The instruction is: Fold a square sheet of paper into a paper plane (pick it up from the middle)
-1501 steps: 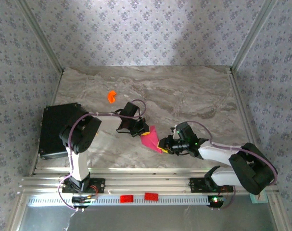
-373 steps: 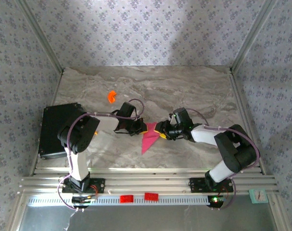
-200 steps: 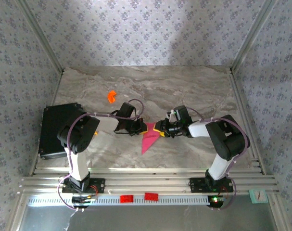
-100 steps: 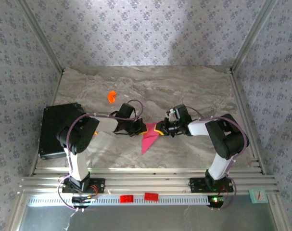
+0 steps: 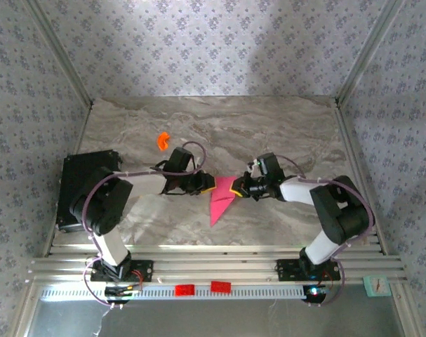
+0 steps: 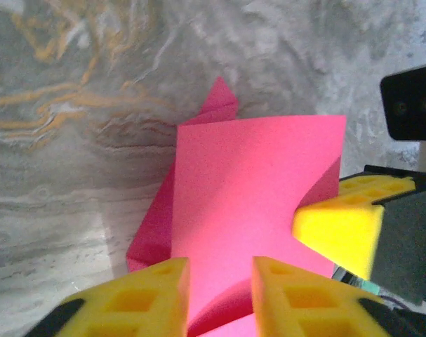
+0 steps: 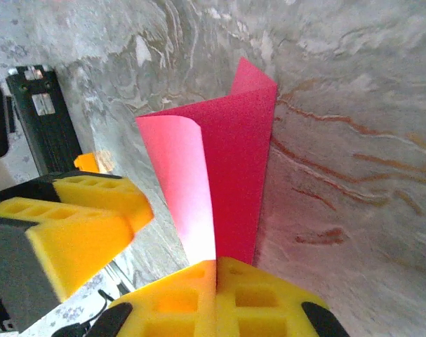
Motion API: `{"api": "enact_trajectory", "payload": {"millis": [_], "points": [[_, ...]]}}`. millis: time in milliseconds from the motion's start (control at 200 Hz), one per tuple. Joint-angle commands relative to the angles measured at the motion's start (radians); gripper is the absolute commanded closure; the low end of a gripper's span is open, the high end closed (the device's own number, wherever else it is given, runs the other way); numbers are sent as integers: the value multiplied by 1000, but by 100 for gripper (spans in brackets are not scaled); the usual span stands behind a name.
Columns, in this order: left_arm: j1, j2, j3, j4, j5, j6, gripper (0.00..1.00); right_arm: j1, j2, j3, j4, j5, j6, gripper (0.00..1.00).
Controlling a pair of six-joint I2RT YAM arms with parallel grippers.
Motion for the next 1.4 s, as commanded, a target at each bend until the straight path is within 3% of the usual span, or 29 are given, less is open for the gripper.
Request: {"api": "enact_trajectory", "payload": {"millis": [0,150,385,700,1039,1394], "points": [[-23,-57,15,-71,-56,87,67,-23,-68,-51,-35,88,55,100],[-99,-99,57,-193,-174,219,69,-57,-154,-140,-9,161,135,100],[-240,-121,77,-291,-344,368,70,-70,-195,-182,25,178,203,100],[-397,-84,157,-417,-541,550,61,-53,-158,-121,-3,138,194,99],[-512,22,235,-471,-647,582,56,-52,-157,-116,-16,132,185,100],[-563,76,257,-485,-755,586,58,-55,-144,-114,-1,119,192,100]]}}
